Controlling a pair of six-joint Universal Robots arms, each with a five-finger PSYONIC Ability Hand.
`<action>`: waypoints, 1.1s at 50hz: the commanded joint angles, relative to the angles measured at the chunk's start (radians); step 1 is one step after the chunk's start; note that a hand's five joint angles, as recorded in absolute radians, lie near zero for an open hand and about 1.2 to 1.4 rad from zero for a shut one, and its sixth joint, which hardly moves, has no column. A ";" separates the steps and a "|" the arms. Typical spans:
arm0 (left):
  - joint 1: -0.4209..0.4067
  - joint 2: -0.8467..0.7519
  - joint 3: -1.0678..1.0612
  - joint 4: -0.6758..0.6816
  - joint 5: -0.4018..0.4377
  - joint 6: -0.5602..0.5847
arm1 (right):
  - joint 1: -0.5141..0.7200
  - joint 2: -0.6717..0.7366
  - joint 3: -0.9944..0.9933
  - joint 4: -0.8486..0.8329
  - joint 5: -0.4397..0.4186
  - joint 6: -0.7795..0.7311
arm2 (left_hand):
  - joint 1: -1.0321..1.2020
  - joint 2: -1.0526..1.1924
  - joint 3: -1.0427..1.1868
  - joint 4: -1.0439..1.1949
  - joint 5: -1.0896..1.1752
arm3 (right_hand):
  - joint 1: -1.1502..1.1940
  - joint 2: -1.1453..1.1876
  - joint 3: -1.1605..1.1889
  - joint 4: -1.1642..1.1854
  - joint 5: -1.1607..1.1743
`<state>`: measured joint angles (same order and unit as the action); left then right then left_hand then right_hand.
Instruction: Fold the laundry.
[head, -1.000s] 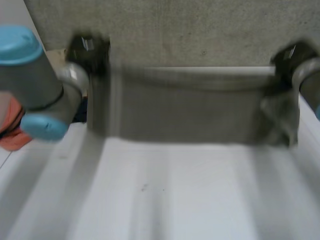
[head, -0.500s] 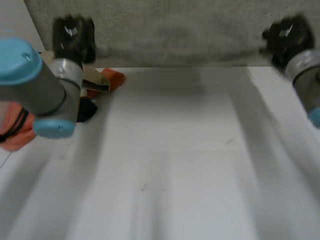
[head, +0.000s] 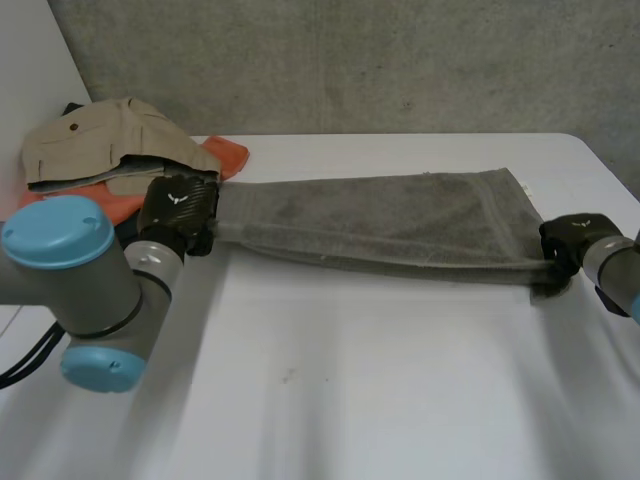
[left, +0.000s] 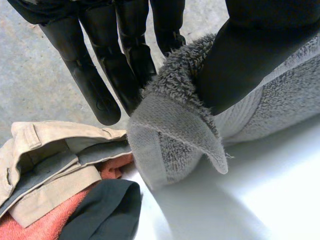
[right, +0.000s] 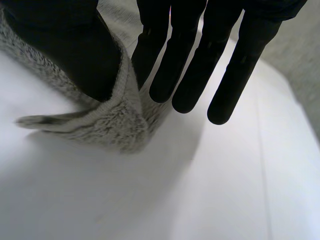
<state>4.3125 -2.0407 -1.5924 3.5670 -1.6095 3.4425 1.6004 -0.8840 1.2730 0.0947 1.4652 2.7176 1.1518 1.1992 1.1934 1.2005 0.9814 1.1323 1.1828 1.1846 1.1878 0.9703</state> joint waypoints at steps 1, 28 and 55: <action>0.001 0.102 -0.119 -0.051 0.028 0.006 | -0.028 -0.013 0.032 0.105 -0.065 -0.007 | 0.244 0.197 0.203 0.196 0.240 | 0.264 0.213 0.212 0.209 0.251; 0.003 0.232 -0.284 -0.341 0.039 0.445 | -0.042 -0.337 0.345 0.090 0.009 -0.854 | 0.244 0.197 0.203 0.196 0.240 | 0.264 0.213 0.212 0.209 0.251; -0.049 -0.159 0.158 -0.201 -0.187 0.322 | 0.151 0.206 -0.165 -0.386 0.017 -0.814 | -0.977 -1.025 -1.019 -1.026 -0.981 | -0.958 -1.008 -1.010 -1.013 -0.970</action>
<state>4.3028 -2.1517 -1.5150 3.3685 -1.7577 3.7622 1.7410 -0.7190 1.1670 -0.2430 1.4874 1.8694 0.7460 0.7868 0.8029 0.7985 0.6234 0.3941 0.3974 0.4163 0.4191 0.2378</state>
